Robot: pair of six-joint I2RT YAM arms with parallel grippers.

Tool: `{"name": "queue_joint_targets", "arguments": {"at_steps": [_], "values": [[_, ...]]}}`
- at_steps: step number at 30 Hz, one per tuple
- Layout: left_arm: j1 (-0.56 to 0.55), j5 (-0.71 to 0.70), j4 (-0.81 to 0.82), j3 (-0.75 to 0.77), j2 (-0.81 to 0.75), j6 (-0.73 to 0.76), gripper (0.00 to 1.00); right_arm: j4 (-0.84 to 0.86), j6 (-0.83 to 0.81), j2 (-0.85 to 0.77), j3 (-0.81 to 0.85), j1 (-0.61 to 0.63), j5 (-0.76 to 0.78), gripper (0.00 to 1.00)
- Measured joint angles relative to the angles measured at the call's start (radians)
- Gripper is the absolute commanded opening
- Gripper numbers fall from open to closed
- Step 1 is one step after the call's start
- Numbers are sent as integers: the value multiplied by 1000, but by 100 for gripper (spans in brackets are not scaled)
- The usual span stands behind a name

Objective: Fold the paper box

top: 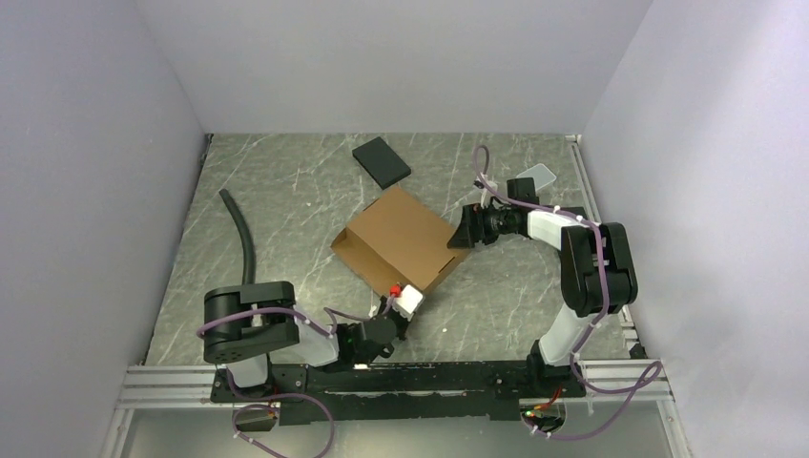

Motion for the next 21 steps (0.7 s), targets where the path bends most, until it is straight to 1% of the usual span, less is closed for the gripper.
{"name": "queue_joint_targets", "arguments": {"at_steps": [5,14,17,21], "values": [[13,17,-2,-8,-16,-23,0,-6,16,21,13,-13,-21,76],[22,45,-32,-5,-39,-23,0,-10,16,24,16,-14,-34,75],[33,58,-83,16,-52,-26,0,-11,14,24,16,-13,-40,72],[58,92,-206,64,-87,-53,0,-14,8,24,19,-6,-43,70]]}}
